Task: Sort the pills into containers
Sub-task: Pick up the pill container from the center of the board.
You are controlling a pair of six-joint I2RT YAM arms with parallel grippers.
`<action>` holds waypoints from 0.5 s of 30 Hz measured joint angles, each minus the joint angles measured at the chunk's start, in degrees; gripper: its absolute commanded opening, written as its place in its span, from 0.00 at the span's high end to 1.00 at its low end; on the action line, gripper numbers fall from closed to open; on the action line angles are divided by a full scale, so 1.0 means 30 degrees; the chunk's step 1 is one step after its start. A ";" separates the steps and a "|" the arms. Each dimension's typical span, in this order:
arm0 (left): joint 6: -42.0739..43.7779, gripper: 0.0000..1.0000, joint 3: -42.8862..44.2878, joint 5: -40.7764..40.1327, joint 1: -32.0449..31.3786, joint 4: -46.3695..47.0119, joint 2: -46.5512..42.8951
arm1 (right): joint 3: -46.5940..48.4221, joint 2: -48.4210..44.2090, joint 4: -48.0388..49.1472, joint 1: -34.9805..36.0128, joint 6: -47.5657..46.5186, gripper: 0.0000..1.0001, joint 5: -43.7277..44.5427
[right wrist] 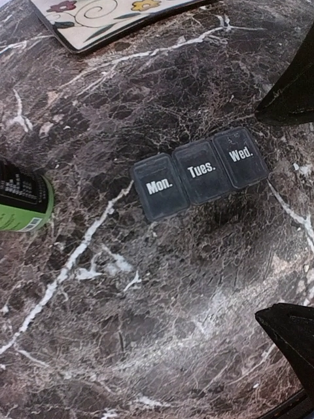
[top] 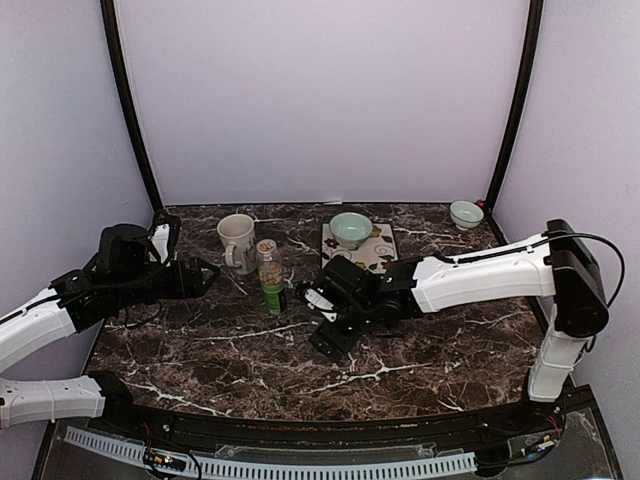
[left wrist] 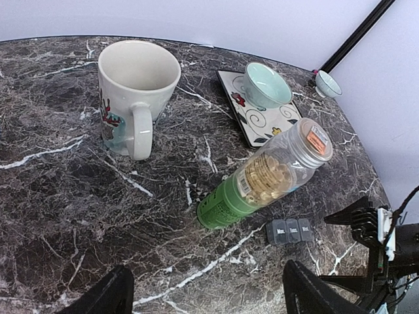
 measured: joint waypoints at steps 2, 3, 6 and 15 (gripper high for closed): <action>0.0000 0.18 0.0000 0.0051 0.0000 0.0000 -0.0015 | -0.0204 0.0211 0.0029 -0.0270 -0.0248 0.05 -0.0160; 0.0000 0.18 0.0000 0.0073 0.0000 0.0000 -0.0022 | -0.0248 0.0248 0.0022 -0.0430 -0.0386 0.05 -0.0189; 0.0000 0.18 -0.0051 0.0109 0.0000 0.0029 -0.0022 | -0.0255 0.0262 0.0160 -0.1071 -0.0860 0.05 -0.0364; -0.0066 0.18 -0.0437 0.0313 0.0000 0.0219 0.0109 | 0.0029 0.1239 0.0189 -0.2244 -0.2288 0.05 -0.1333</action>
